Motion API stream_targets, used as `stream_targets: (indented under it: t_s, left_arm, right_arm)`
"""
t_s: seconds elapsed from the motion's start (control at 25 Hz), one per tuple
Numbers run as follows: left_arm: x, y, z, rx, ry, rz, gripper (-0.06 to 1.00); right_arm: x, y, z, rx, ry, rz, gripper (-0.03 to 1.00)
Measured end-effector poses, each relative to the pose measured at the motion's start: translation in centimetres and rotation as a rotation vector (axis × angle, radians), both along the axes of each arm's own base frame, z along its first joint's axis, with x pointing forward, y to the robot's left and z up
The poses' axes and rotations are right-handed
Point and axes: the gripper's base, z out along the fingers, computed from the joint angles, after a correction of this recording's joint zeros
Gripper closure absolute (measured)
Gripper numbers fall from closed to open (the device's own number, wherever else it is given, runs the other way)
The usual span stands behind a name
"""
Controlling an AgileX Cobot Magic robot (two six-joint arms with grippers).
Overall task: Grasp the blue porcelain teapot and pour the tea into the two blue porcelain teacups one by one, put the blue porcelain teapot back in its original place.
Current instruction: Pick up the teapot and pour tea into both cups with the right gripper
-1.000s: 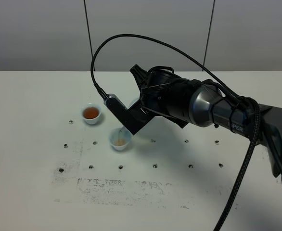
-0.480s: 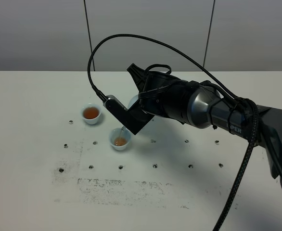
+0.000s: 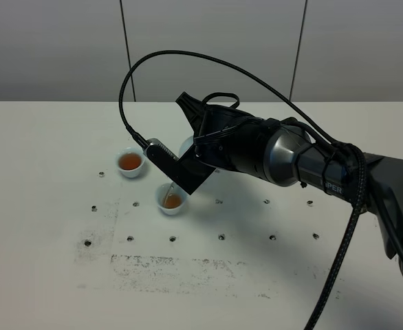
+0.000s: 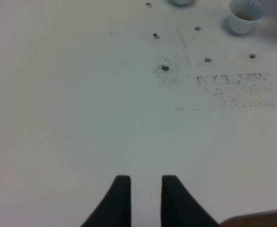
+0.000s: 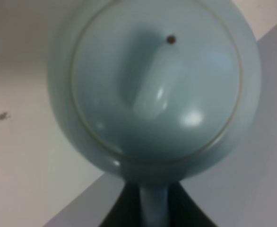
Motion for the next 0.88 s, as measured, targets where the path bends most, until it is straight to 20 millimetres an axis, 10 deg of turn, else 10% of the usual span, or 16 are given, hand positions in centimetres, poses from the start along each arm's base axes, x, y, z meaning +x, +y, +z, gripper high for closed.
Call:
stream_targets:
  t_s: [0.88]
  left_arm:
    - [0.00, 0.00, 0.00, 0.000, 0.000, 0.000, 0.72]
  right_arm:
    - [0.05, 0.12, 0.23, -0.036, -0.033, 0.025, 0.91]
